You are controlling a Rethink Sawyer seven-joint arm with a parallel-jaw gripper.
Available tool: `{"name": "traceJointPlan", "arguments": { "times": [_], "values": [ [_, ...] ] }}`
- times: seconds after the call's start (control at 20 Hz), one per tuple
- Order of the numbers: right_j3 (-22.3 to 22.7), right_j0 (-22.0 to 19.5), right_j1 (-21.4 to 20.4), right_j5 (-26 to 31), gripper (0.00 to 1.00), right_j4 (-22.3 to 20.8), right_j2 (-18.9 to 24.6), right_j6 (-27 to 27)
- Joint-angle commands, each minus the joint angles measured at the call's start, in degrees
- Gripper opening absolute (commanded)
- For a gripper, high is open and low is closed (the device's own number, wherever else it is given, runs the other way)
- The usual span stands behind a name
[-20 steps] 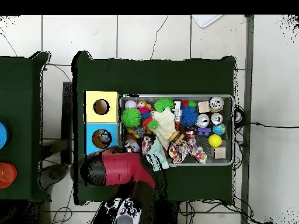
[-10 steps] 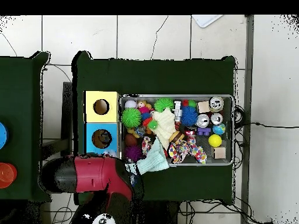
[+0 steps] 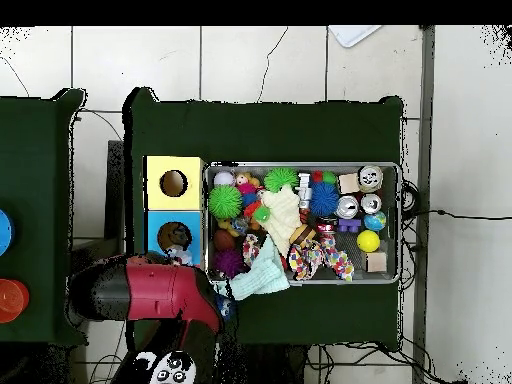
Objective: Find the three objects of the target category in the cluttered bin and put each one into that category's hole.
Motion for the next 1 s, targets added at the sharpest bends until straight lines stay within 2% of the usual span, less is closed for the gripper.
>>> {"name": "traceJointPlan", "arguments": {
  "times": [0.05,0.2,1.0],
  "values": [
    [-0.3,-1.1,6.8,-8.4,0.0,3.6,5.5,14.8],
    [-0.2,-1.5,7.9,-10.5,0.0,3.6,5.9,14.7],
    [-6.8,-0.3,9.0,-4.1,0.0,5.4,4.5,14.4]
  ]
}}
